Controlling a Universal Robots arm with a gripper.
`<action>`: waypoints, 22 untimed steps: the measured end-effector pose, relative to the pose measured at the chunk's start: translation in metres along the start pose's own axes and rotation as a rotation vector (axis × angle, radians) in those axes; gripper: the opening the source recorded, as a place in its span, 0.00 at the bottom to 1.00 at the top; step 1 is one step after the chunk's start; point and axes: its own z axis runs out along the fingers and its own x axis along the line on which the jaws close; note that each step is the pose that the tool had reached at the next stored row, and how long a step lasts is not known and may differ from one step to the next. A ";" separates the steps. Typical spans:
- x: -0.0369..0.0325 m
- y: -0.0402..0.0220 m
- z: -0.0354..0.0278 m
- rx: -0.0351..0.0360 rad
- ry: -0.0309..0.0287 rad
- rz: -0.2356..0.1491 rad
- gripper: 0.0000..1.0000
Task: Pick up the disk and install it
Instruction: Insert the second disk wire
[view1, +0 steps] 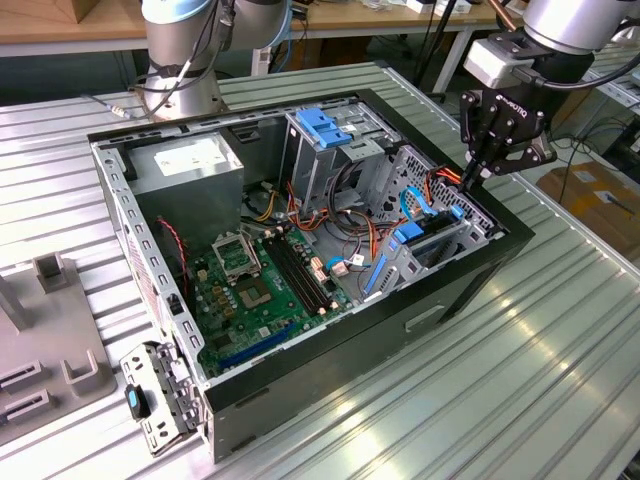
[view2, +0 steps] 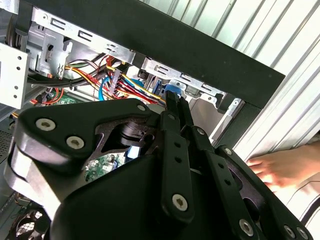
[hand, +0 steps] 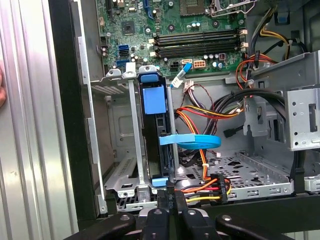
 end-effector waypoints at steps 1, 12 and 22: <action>0.0000 0.0000 0.0000 0.0000 0.0000 0.000 0.16; 0.0003 0.0029 -0.0033 0.0027 -0.0003 0.000 0.16; 0.0004 0.0040 -0.0015 0.0028 -0.0002 0.000 0.16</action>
